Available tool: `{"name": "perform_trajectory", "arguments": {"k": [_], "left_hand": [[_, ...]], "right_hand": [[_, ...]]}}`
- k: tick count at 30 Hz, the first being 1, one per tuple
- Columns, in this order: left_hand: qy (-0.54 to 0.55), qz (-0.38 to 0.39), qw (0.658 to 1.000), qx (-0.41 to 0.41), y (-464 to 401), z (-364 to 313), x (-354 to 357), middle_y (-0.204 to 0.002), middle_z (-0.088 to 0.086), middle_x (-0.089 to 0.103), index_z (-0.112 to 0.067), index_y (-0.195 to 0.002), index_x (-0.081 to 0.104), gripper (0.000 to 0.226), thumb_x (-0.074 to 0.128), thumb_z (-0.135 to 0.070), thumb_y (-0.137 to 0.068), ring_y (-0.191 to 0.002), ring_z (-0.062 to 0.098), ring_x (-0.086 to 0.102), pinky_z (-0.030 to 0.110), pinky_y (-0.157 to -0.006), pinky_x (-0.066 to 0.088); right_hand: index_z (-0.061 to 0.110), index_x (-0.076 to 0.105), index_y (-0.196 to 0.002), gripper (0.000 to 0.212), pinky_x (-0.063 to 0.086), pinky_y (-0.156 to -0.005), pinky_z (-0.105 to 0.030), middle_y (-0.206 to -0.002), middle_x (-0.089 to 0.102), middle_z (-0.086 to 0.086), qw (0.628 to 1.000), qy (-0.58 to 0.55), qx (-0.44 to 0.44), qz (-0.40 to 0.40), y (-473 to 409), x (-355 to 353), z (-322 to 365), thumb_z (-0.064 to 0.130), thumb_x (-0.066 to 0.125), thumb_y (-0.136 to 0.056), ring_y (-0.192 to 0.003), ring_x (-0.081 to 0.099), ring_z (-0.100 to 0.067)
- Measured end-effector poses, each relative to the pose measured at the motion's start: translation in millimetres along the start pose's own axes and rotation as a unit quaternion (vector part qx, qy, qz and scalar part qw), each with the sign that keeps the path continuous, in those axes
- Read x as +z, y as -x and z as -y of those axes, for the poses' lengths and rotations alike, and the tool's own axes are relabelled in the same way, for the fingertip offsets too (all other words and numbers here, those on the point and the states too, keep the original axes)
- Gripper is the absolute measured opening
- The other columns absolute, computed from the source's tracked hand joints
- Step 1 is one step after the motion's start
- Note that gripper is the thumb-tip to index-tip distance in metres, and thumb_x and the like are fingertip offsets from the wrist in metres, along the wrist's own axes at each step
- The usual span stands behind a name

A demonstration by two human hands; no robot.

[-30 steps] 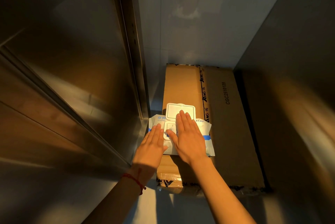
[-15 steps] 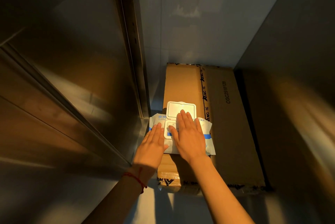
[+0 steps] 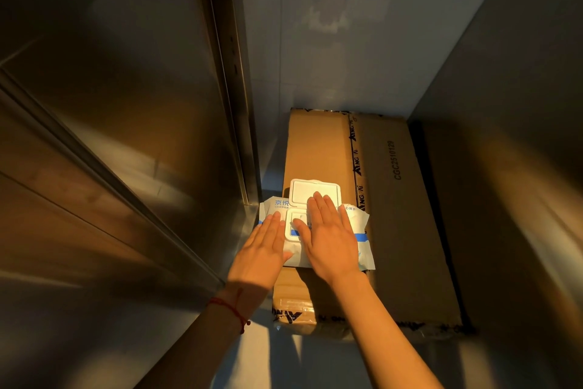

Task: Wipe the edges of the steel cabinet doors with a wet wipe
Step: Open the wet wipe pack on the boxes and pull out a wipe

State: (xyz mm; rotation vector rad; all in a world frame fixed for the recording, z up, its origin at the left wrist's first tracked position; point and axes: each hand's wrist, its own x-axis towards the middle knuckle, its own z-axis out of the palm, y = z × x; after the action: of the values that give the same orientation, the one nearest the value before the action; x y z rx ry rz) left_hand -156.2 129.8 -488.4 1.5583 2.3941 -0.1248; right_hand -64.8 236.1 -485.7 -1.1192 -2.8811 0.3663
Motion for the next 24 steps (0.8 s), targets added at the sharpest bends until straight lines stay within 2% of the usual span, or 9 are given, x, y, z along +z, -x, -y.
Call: {"name": "perform_trajectory", "arguments": {"k": [5,8,11,15,18,21,24], "left_hand": [[0.060,-0.038,0.997,-0.015,0,2,-3,-0.156,0.007,-0.011,-0.011,-0.146,-0.013,0.074,0.029,-0.047,-0.098,-0.143,0.016,-0.008,0.023,-0.107,-0.011],[0.067,-0.069,0.995,0.004,-3,4,-8,-0.156,0.005,-0.015,-0.017,-0.141,-0.022,0.077,0.030,-0.052,-0.095,-0.142,0.014,-0.013,0.023,-0.106,-0.015],[0.048,-0.078,0.995,0.033,-9,6,-12,-0.155,0.004,-0.018,-0.021,-0.133,-0.027,0.073,0.024,-0.056,-0.094,-0.137,0.012,-0.023,0.026,-0.107,-0.018],[0.050,-0.054,0.996,0.056,-14,12,-13,-0.155,0.002,-0.018,-0.023,-0.132,-0.028,0.069,0.013,-0.060,-0.091,-0.141,0.013,-0.018,0.030,-0.115,-0.011],[0.043,-0.044,0.996,0.064,-14,13,-14,-0.152,-0.002,-0.022,-0.024,-0.133,-0.029,0.077,-0.009,-0.068,-0.073,-0.142,0.013,-0.016,0.033,-0.117,-0.007],[0.057,-0.034,0.996,0.065,-15,13,-19,-0.153,-0.002,-0.021,-0.021,-0.139,-0.025,0.086,-0.008,-0.069,-0.070,-0.142,0.013,-0.016,0.033,-0.116,-0.010],[0.043,-0.038,0.996,0.070,-16,14,-21,-0.144,-0.004,-0.030,-0.021,-0.136,-0.028,0.084,-0.007,-0.071,-0.071,-0.139,0.011,-0.021,0.035,-0.115,-0.011]], "right_hand": [[0.021,0.013,-0.149,0.063,-0.011,-0.110,-0.031,-0.156,0.007,0.004,1.000,-0.001,-0.005,-0.003,1,0,-2,0.054,0.017,-0.096,-0.143,0.001,-0.015],[0.021,0.012,-0.149,0.063,-0.014,-0.109,-0.032,-0.157,0.005,0.004,1.000,0.005,-0.011,-0.001,2,-1,-3,0.054,0.016,-0.096,-0.143,-0.001,-0.014],[0.021,0.010,-0.149,0.064,-0.016,-0.108,-0.032,-0.157,0.002,0.004,1.000,0.006,-0.013,0.000,2,0,-4,0.055,0.013,-0.095,-0.143,-0.004,-0.014],[0.021,0.007,-0.149,0.073,-0.017,-0.108,-0.031,-0.157,0.000,0.004,1.000,-0.002,-0.014,0.001,4,0,-2,0.059,0.000,-0.088,-0.143,-0.007,-0.013],[0.020,0.008,-0.149,0.066,-0.016,-0.109,-0.031,-0.157,0.000,0.004,1.000,-0.007,-0.014,-0.001,6,1,-2,0.055,0.009,-0.094,-0.143,-0.007,-0.012],[0.021,0.007,-0.149,0.064,-0.016,-0.109,-0.031,-0.157,-0.001,0.004,1.000,-0.009,-0.011,0.004,7,0,-1,0.054,0.012,-0.095,-0.143,-0.008,-0.012],[0.021,0.006,-0.149,0.070,-0.017,-0.109,-0.031,-0.156,-0.002,0.004,1.000,-0.010,-0.009,0.005,6,-1,0,0.057,-0.001,-0.089,-0.142,-0.009,-0.012]]}}
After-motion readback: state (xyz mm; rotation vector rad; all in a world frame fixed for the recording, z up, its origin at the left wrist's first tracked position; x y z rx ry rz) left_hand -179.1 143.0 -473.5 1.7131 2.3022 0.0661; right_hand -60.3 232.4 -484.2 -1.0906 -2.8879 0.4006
